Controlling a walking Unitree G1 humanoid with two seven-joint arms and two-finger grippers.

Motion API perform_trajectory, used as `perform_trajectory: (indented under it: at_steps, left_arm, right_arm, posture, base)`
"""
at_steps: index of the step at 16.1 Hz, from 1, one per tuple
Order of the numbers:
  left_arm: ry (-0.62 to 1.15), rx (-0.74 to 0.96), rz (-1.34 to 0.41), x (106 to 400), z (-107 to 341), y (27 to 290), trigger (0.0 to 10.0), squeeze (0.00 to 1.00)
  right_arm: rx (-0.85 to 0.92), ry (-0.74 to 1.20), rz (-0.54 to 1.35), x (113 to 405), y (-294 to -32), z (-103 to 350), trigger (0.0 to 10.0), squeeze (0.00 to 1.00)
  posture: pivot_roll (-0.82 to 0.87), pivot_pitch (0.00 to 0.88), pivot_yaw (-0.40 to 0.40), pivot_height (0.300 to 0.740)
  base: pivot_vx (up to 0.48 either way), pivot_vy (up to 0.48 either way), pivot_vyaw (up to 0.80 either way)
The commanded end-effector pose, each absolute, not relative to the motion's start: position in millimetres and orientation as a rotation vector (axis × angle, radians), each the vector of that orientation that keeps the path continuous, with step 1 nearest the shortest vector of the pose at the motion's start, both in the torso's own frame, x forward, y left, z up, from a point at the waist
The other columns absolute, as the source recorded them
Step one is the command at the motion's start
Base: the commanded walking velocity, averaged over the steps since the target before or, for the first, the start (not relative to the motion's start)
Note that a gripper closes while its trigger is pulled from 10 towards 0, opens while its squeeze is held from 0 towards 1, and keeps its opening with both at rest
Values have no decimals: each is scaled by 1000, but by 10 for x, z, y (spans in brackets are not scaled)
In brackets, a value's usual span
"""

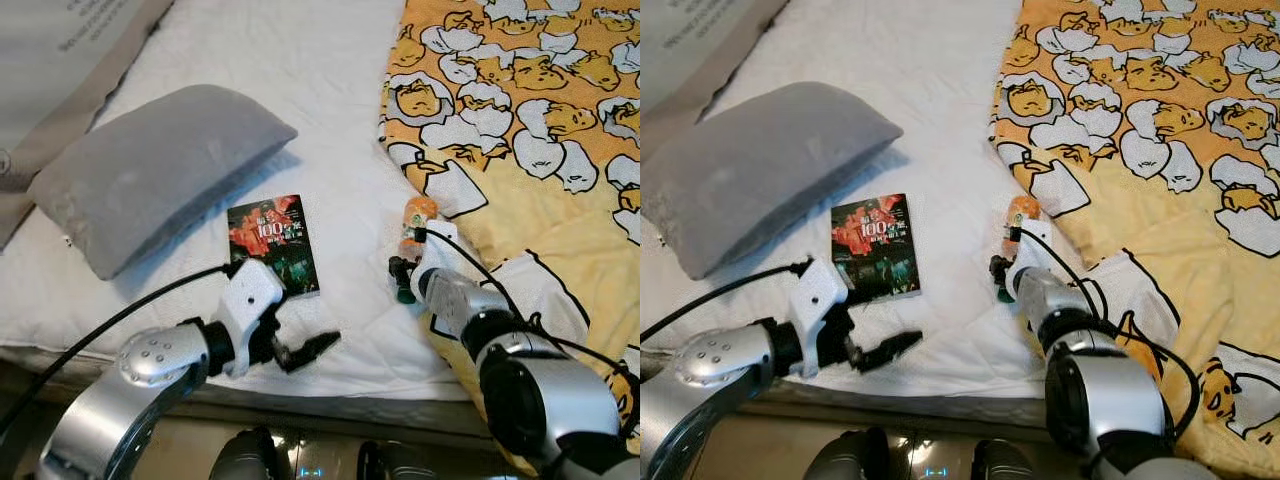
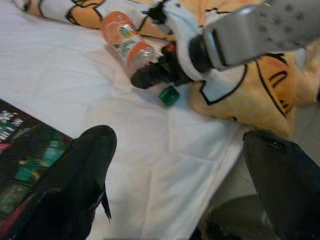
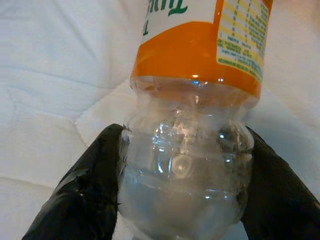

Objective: Clean up the room

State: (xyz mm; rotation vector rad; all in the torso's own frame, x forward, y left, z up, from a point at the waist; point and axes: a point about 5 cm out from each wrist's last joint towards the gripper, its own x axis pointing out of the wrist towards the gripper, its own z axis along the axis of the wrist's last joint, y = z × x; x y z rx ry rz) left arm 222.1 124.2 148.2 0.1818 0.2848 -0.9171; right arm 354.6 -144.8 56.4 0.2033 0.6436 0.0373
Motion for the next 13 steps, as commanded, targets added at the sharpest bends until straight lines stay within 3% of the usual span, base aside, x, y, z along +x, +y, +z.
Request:
perform_trajectory:
  at_steps: [1,4,9,10,11,13]
  left_arm:
    - [277,192,-873,2253,1466,1272,10000,0]
    - [180,218,-721,2382,1495,1292,10000,0]
    - [60,165,-489,2492,1549,1328,10000,0]
    - [47,140,-467,2491,1558,1320,10000,0]
    - [32,131,-432,2488,1561,1318,10000,0]
    - [22,125,-396,2496,1557,1326,10000,0]
  right_arm:
    - [232,604,33,3561,-1516,595,0,0]
    - [295,433,185,3548,-1552,767,0,0]
    - [296,167,289,3096,-1614,1093,0,0]
    - [313,136,328,3026,-1581,1152,3647,0]
    - [288,90,370,2915,-1530,1213,10000,0]
    - [280,92,381,2824,-1507,1235,10000,0]
  posture:
    - [40,120,0,740]
    - [29,88,17,740]
    - [-7,51,39,740]
    - [-12,47,39,740]
    - [-17,40,36,740]
    - [-17,37,28,740]
  base:
    - [0,0,0]
    - [0,0,0]
    - [0,0,0]
    - [0,0,800]
    - [0,0,800]
    - [0,0,800]
